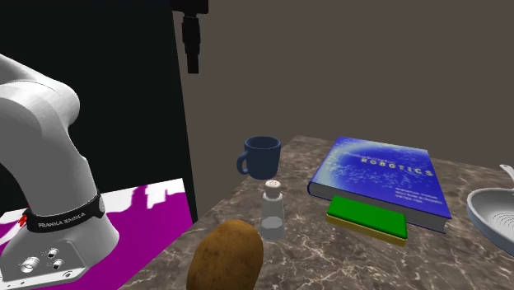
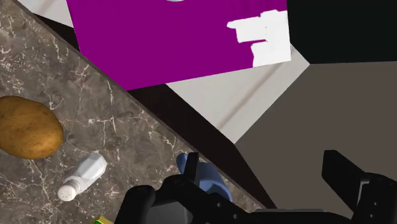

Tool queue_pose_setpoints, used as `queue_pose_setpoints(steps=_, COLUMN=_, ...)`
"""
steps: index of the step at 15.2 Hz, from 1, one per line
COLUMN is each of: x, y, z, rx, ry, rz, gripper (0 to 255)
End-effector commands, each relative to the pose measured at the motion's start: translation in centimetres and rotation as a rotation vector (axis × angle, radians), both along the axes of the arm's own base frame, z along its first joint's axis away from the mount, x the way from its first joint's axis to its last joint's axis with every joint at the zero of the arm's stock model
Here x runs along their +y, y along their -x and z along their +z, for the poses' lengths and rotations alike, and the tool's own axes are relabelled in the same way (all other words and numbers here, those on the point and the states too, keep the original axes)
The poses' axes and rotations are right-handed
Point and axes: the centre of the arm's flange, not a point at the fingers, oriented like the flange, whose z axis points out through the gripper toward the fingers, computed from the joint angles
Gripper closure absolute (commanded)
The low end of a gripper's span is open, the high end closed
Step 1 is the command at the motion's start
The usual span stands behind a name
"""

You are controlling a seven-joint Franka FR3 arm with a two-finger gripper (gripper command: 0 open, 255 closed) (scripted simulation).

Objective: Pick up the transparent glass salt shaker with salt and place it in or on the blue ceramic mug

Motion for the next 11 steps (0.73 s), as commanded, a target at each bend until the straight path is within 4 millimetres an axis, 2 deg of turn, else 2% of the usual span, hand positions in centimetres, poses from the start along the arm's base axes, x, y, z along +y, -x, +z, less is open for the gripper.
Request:
queue_pose_setpoints(steps=1, x=0.0, y=0.0, z=0.0, rx=0.000, ry=0.000, rz=0.000, gripper=0)
queue_pose_setpoints(steps=11, x=-10.4, y=-3.6, z=-6.7, rx=-0.008, ry=0.017, rz=-0.111, gripper=0)
